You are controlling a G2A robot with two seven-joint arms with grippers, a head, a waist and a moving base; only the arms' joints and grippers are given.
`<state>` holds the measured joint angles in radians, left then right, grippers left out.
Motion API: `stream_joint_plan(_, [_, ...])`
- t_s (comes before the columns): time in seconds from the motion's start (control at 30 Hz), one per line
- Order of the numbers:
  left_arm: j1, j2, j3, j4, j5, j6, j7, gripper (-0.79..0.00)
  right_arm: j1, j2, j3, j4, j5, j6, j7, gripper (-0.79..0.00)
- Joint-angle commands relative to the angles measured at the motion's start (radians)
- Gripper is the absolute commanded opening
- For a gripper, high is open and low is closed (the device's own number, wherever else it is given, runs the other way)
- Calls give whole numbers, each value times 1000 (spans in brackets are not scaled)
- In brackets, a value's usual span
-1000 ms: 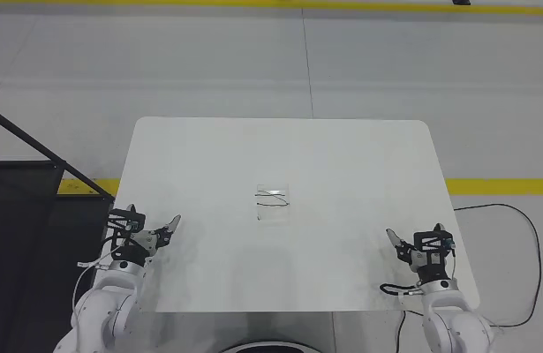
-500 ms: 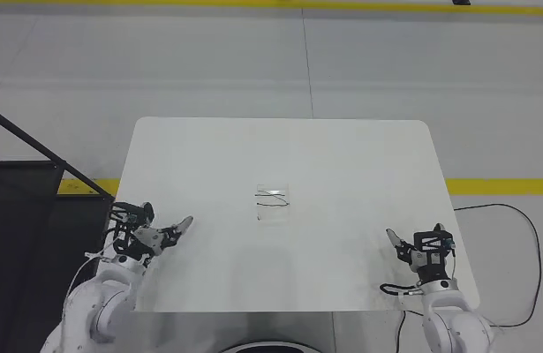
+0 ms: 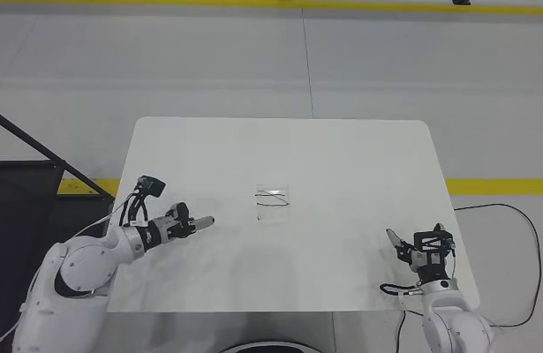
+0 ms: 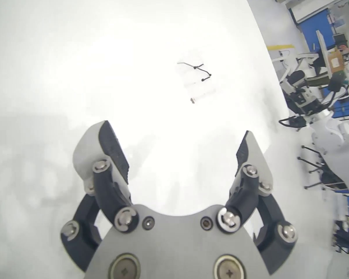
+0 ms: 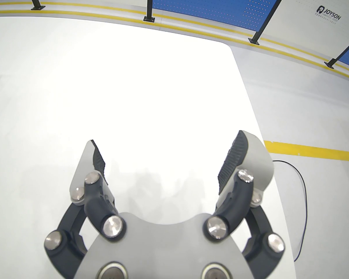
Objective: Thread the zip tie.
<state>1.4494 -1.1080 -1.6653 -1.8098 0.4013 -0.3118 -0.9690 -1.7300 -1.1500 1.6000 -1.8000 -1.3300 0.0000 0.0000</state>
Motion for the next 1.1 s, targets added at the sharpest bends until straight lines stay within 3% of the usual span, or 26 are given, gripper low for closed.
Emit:
stream_joint_plan(0.0, [4, 0, -1, -1, 5, -5, 20, 0, 0, 0, 0, 0, 0, 0, 0, 0])
stream_joint_plan(0.3, [5, -1, 4, 13, -18, 14, 25, 0, 0, 0, 0, 0, 0, 0, 0, 0])
stream_joint_plan(0.43, [-91, -4, 35, 82, -225, 137, -56, 0, 0, 0, 0, 0, 0, 0, 0, 0])
stream_joint_plan(0.53, [-175, -5, 80, 135, -290, 226, -109, 0, 0, 0, 0, 0, 0, 0, 0, 0])
stream_joint_plan(0.77, [-341, -16, 226, 238, -292, 383, -129, 0, 0, 0, 0, 0, 0, 0, 0, 0])
stream_joint_plan(1.07, [-347, -16, 229, 242, -293, 389, -129, 0, 0, 0, 0, 0, 0, 0, 0, 0])
